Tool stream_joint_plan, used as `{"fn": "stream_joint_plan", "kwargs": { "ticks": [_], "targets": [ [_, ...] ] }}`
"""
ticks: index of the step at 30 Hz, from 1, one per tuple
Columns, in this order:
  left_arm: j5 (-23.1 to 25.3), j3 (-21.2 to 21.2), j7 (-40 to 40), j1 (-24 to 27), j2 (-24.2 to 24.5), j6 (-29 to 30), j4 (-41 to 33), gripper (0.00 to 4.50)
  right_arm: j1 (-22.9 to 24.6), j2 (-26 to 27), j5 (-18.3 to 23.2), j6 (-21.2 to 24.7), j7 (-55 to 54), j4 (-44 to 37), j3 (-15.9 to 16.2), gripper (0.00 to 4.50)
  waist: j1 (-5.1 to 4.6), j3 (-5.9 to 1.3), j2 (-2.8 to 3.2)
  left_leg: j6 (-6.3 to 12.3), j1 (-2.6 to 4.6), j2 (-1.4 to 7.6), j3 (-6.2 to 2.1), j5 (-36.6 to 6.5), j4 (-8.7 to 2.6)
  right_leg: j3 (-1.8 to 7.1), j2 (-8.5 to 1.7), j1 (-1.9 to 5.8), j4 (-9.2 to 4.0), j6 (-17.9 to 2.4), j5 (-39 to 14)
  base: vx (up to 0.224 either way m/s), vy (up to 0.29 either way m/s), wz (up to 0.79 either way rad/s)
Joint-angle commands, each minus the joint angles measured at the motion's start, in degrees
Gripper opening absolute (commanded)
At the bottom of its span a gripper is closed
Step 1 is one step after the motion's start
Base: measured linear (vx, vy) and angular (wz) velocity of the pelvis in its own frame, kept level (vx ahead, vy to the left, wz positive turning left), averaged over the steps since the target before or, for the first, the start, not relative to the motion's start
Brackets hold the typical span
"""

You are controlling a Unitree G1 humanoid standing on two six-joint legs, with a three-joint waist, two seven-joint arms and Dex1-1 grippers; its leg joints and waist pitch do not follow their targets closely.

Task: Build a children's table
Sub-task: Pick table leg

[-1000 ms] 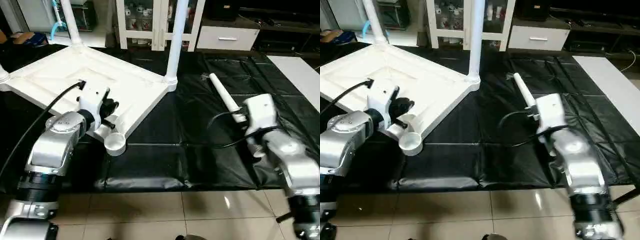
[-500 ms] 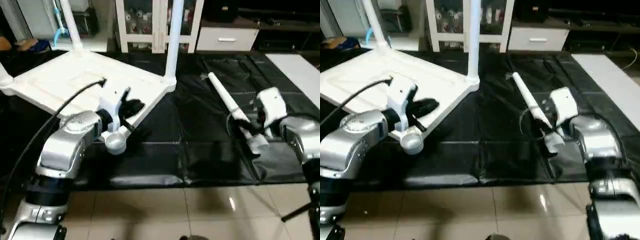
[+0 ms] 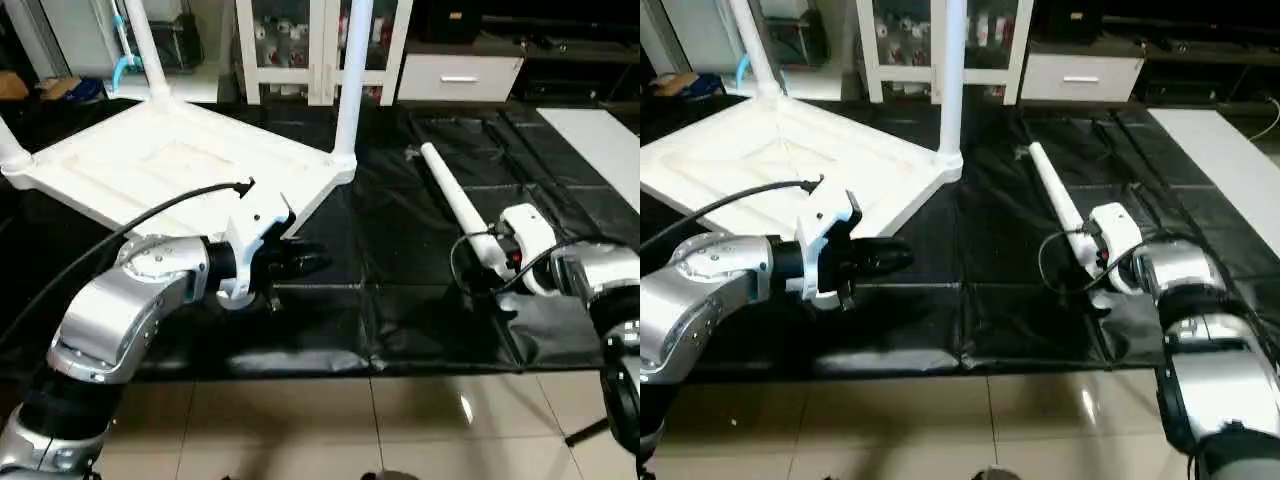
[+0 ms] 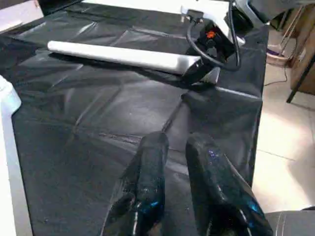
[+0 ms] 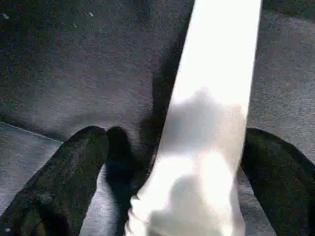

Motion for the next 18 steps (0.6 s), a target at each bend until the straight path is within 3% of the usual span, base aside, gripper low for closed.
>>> {"fn": "stream_joint_plan", "kwargs": {
  "ticks": [1,5,7,12,18],
  "targets": [
    [-0.53,0.05,-0.29,-0.54,0.86,1.04,-1.29,0.88,-1.35,-1.18,0.45,1.38,0.68,1.77,-0.51,4.45,-0.08,-3.74,-0.6,1.95,-0.11,-0.17,1.17,-15.36,-3.7,0.86,-0.93,3.48,-3.69,-12.91,-21.97,0.0,0.0,0.0],
    [-1.45,0.05,-0.52,-0.6,1.5,1.46,-2.02,0.88,-3.22,-1.78,-1.79,0.82,0.42,5.91,-0.46,4.12,-0.09,-3.7,-0.7,1.31,0.07,-0.26,1.21,-16.52,-3.54,0.85,-0.94,3.2,-3.88,-12.18,-24.0,0.0,0.0,0.0],
    [-1.56,0.05,-0.75,-0.72,1.44,1.42,-2.05,0.88,-3.46,-1.97,-1.94,0.76,0.01,6.49,-0.68,4.09,-0.17,-3.61,-0.75,1.26,-0.21,-0.3,1.12,-16.82,-3.6,0.74,-0.94,3.31,-3.92,-11.71,-24.87,0.0,0.0,0.0],
    [-1.26,0.25,-0.08,-1.62,0.25,0.46,-1.04,0.88,-4.77,-2.66,-0.38,0.48,-1.77,8.16,-2.82,3.59,-0.46,-3.52,-0.67,0.92,-0.13,-0.39,0.96,-18.6,-3.48,0.47,-0.89,3.0,-4.35,-9.8,-28.76,0.0,0.0,0.0],
    [-1.78,1.19,2.51,-3.11,-1.92,0.94,1.02,0.88,-5.39,-3.02,0.57,0.45,-1.05,8.86,-4.37,3.1,-0.88,-3.67,-0.68,1.37,-0.3,-0.54,0.92,-18.61,-3.25,0.26,-0.77,2.91,-4.51,-9.27,-29.13,0.0,0.0,0.0]
  ]
}}
